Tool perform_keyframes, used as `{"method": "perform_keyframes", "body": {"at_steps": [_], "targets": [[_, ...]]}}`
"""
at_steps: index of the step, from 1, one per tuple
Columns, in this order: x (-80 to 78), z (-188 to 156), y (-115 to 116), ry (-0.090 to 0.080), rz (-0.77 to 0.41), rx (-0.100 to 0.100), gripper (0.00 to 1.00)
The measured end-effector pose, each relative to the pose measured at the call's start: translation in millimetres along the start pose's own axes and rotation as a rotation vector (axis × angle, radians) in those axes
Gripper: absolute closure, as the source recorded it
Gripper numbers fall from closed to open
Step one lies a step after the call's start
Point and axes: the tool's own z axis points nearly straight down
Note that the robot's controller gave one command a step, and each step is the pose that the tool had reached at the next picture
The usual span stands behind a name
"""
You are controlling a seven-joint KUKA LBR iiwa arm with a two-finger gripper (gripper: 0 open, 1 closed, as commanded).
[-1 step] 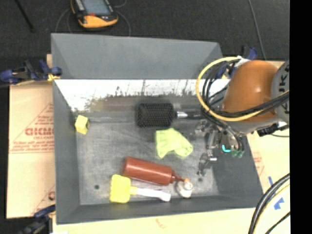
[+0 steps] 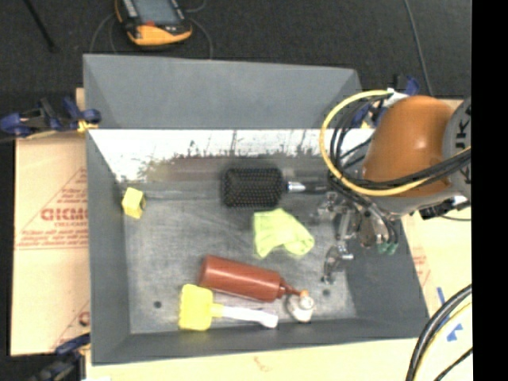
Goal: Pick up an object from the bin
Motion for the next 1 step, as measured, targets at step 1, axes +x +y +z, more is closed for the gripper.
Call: {"method": "perform_keyframes", "body": {"at_steps": [1], "targets": [[-6.0, 48.9, 40.2, -0.008, -0.029, 0.001, 0.0]]}}
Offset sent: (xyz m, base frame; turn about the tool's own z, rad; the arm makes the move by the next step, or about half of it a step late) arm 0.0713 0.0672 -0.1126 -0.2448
